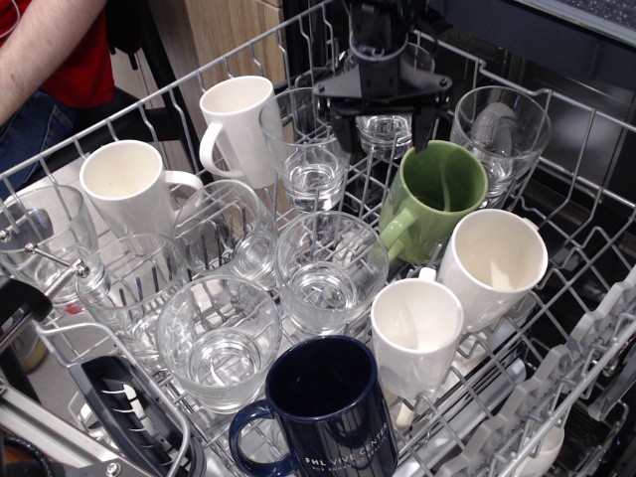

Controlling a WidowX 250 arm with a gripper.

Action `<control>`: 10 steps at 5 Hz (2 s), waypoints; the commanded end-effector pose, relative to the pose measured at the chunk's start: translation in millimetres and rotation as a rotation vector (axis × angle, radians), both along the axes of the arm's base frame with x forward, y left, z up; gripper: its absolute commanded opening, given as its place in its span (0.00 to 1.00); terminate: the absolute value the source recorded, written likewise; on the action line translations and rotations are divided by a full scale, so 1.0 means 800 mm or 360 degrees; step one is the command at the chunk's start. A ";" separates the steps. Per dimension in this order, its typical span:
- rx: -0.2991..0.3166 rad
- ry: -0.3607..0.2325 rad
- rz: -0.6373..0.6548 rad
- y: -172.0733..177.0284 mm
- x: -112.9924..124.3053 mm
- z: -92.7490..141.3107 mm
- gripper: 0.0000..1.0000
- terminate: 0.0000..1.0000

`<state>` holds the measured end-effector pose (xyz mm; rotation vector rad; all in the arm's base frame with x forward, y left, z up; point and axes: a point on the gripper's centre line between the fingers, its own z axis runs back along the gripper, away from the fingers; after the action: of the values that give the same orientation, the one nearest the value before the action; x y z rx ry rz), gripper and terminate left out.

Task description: Pick up green mug

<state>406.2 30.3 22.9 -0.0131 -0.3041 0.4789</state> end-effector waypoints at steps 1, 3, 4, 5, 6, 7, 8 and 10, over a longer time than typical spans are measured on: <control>-0.0011 -0.0086 0.0110 0.007 0.051 0.003 1.00 0.00; 0.0006 -0.0006 0.0132 -0.002 0.057 -0.015 1.00 0.00; 0.0048 0.0030 0.0132 -0.006 0.053 -0.028 1.00 0.00; 0.0087 0.0061 0.0152 -0.008 0.050 -0.041 1.00 0.00; 0.0110 0.0088 0.0177 -0.005 0.049 -0.054 1.00 0.00; 0.0142 0.0071 0.0226 -0.003 0.053 -0.065 1.00 0.00; 0.0140 0.0051 0.0264 -0.004 0.056 -0.070 0.00 0.00; 0.0116 0.0038 0.0255 -0.010 0.043 -0.068 0.00 0.00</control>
<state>426.4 19.8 -61.7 0.1005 -0.2315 0.6317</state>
